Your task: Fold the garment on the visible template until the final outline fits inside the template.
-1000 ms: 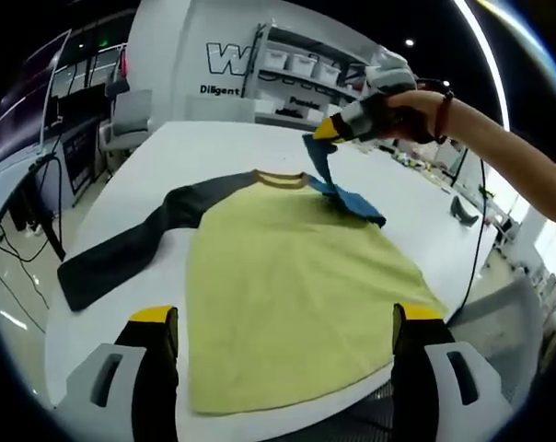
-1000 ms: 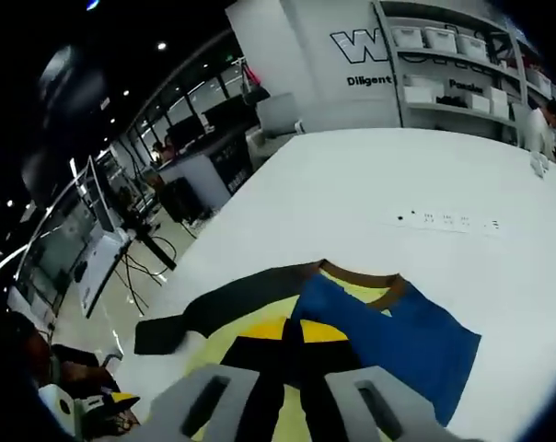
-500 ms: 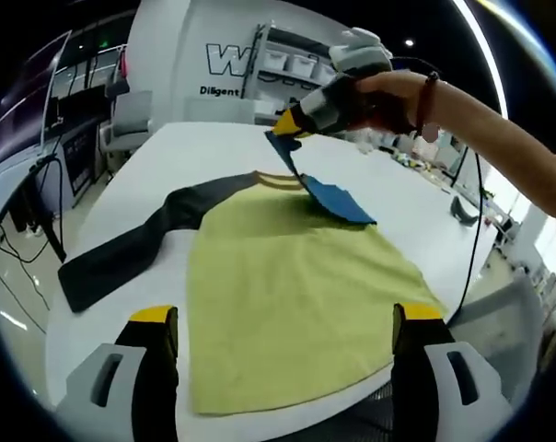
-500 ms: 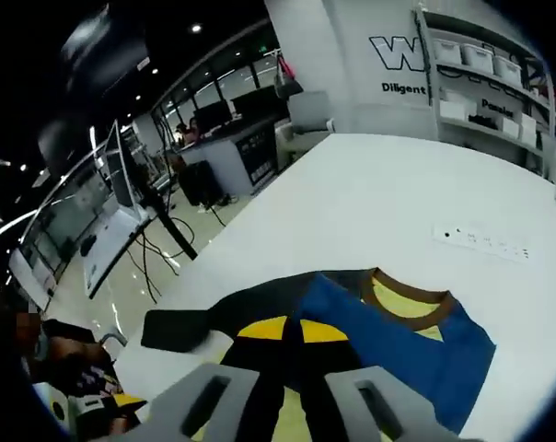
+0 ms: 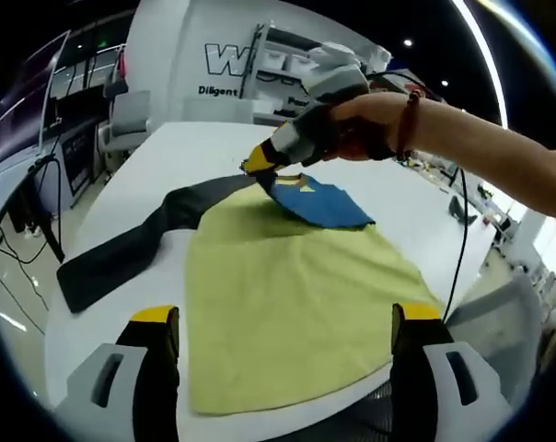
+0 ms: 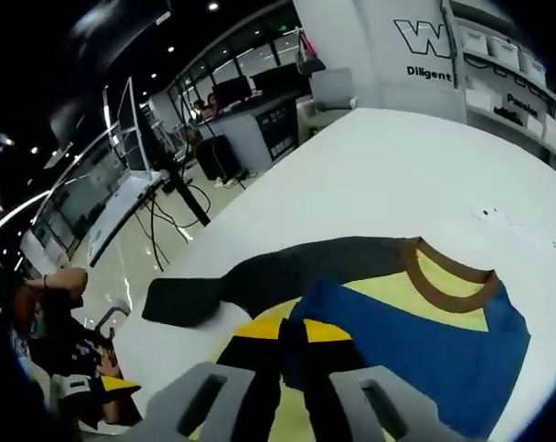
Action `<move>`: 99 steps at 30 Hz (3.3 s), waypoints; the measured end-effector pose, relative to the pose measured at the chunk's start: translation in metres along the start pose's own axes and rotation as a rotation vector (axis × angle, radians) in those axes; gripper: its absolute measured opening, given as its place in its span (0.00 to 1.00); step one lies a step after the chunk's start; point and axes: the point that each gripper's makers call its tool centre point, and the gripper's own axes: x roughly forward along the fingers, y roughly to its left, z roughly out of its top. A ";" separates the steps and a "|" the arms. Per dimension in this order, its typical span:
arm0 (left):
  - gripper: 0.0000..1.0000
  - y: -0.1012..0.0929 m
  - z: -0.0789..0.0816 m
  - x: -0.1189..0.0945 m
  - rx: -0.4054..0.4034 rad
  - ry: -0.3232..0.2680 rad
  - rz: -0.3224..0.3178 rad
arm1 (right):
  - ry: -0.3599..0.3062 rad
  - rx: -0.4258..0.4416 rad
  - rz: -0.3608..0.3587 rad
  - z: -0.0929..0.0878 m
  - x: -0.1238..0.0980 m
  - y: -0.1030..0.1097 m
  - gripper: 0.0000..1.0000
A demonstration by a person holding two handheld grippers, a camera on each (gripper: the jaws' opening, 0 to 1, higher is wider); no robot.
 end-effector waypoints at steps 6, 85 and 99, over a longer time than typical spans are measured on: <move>0.97 0.000 0.000 0.000 -0.006 -0.002 0.000 | -0.056 -0.003 0.037 0.010 -0.003 0.009 0.18; 0.98 -0.004 -0.001 0.000 -0.006 0.004 -0.012 | -0.008 0.216 -0.461 -0.159 -0.109 -0.192 0.05; 0.98 -0.005 -0.002 0.000 0.000 0.009 -0.018 | 0.021 0.167 -0.472 -0.167 -0.128 -0.217 0.00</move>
